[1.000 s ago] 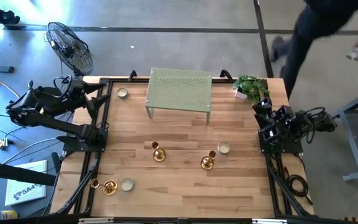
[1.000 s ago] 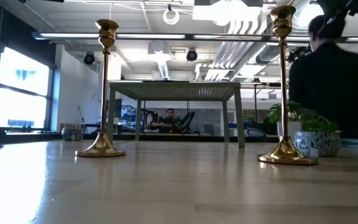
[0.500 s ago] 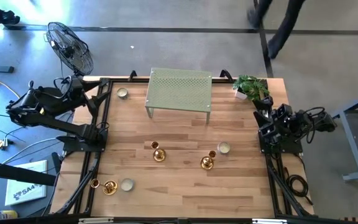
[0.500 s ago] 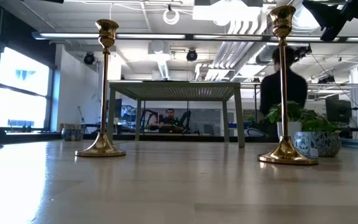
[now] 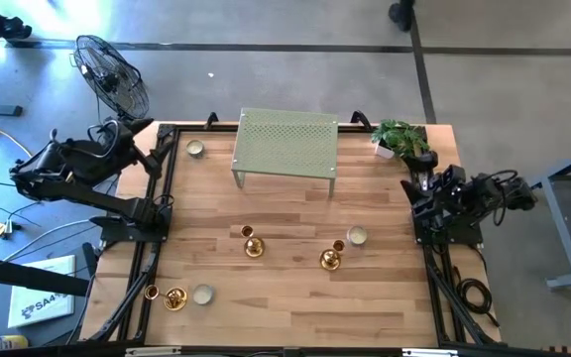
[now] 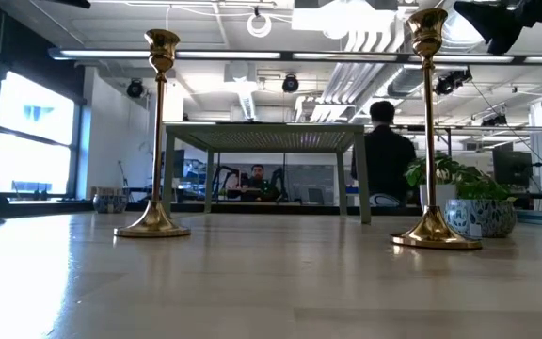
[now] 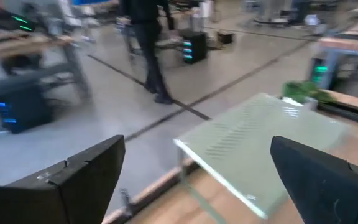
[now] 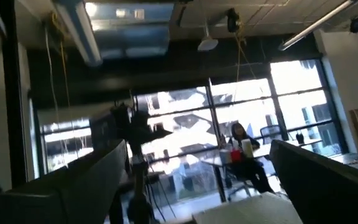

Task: Stock candles and holders on shelf
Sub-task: Put the right gold candle holder on the shelf

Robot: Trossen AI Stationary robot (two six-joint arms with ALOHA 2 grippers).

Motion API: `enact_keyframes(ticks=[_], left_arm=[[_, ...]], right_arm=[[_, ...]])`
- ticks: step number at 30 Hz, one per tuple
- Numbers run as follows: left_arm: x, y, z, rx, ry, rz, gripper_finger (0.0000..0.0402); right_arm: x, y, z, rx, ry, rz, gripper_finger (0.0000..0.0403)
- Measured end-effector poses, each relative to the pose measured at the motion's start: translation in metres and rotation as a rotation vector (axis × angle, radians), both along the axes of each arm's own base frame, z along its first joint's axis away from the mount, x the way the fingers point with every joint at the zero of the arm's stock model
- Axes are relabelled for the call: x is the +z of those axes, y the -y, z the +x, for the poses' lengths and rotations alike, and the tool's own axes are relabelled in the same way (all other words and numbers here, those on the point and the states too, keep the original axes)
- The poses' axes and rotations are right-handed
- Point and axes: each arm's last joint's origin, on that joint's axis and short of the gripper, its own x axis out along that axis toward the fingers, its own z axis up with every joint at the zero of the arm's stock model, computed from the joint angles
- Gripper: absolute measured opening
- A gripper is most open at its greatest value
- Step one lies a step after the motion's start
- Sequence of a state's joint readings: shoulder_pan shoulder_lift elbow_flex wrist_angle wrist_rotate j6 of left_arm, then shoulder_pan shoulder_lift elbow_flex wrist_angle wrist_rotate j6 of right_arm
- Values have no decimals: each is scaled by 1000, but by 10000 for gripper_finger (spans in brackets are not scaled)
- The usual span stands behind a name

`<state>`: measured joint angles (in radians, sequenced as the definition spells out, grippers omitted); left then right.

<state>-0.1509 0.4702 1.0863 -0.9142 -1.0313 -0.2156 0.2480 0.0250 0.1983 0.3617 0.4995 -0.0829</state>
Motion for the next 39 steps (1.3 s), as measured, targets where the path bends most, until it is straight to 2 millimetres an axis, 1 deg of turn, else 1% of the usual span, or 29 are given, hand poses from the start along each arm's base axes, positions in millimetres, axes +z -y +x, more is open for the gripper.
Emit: enact_keyframes(ticks=[2, 4, 8, 13, 15, 20, 25, 30, 32, 39], left_arm=[[0, -1, -1, 26, -3, 10, 391], [0, 0, -1, 17, 0, 6, 389], [0, 0, 0, 4, -2, 2, 388], [0, 1, 1, -32, -4, -9, 388], [0, 1, 1, -34, -4, -9, 388], [-1, 2, 2, -119, -7, -35, 388], [-1, 4, 4, -208, -10, -63, 388], [-2, 5, 5, -244, -12, -74, 388], [-2, 6, 5, -254, -8, -81, 388], [-2, 7, 6, -291, 22, -131, 388]], right_arm=[[8, 0, 0, -19, -127, -25, 398], [19, 1, 1, -59, -241, -15, 398], [44, 1, 6, -96, -402, -5, 399], [71, -2, 18, -85, -550, 38, 399], [78, -3, 22, -75, -602, 69, 399], [95, -8, 30, 32, -727, 137, 399], [105, -14, 42, 147, -864, 199, 399], [106, -20, 55, 221, -992, 221, 399], [106, -22, 59, 248, -1009, 239, 398], [112, -30, 71, 444, -953, 286, 397]])
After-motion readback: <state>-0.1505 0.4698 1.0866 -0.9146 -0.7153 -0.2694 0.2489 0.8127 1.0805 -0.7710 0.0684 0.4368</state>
